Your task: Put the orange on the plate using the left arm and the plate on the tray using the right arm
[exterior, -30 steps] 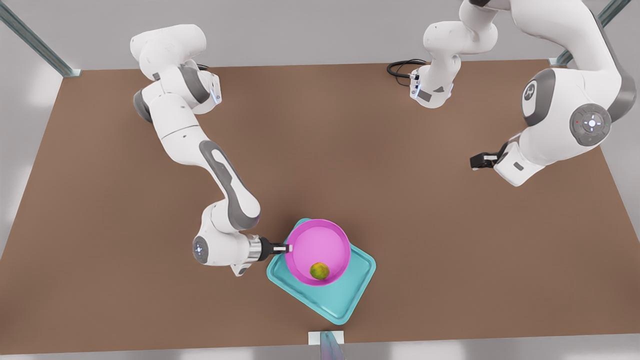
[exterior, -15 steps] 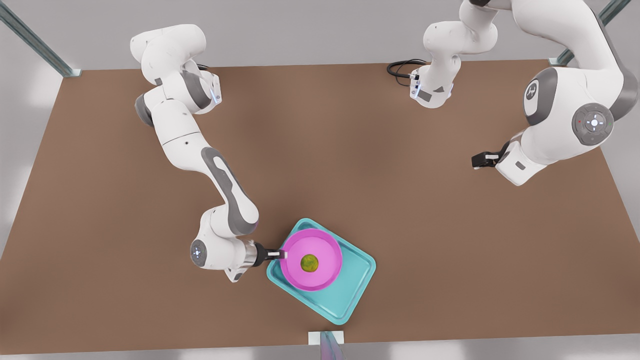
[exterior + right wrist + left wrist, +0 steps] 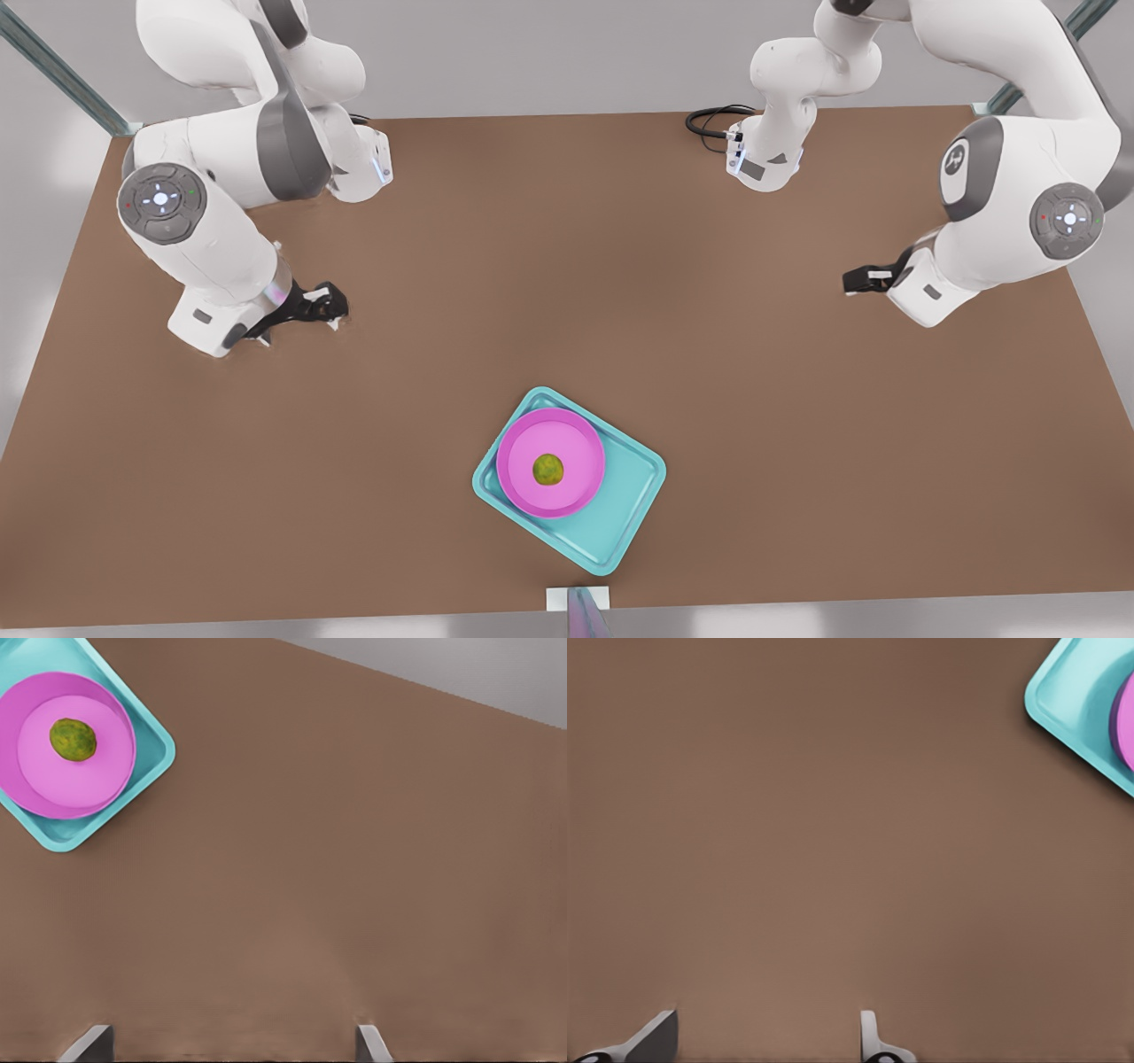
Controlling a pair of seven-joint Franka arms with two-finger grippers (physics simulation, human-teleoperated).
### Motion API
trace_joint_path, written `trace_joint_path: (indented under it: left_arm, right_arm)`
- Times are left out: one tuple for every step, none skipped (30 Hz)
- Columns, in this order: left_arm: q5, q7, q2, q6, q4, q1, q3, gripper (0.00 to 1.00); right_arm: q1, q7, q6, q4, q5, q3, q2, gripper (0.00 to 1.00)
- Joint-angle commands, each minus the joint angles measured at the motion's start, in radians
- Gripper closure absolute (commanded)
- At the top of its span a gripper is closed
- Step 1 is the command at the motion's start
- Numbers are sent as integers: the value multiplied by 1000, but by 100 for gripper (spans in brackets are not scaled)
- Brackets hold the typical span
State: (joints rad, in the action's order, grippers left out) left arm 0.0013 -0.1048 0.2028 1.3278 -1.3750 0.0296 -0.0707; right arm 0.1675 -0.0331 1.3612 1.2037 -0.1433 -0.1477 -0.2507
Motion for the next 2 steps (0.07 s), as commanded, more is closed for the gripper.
trace_joint_path:
  left_arm:
    - [-3,11,47,-128,79,1,-1,0]
    - [-3,13,90,-180,151,1,2,0]
  right_arm:
    - [-6,47,-212,108,-84,0,103,0]
    - [-16,47,-209,122,-82,0,113,0]
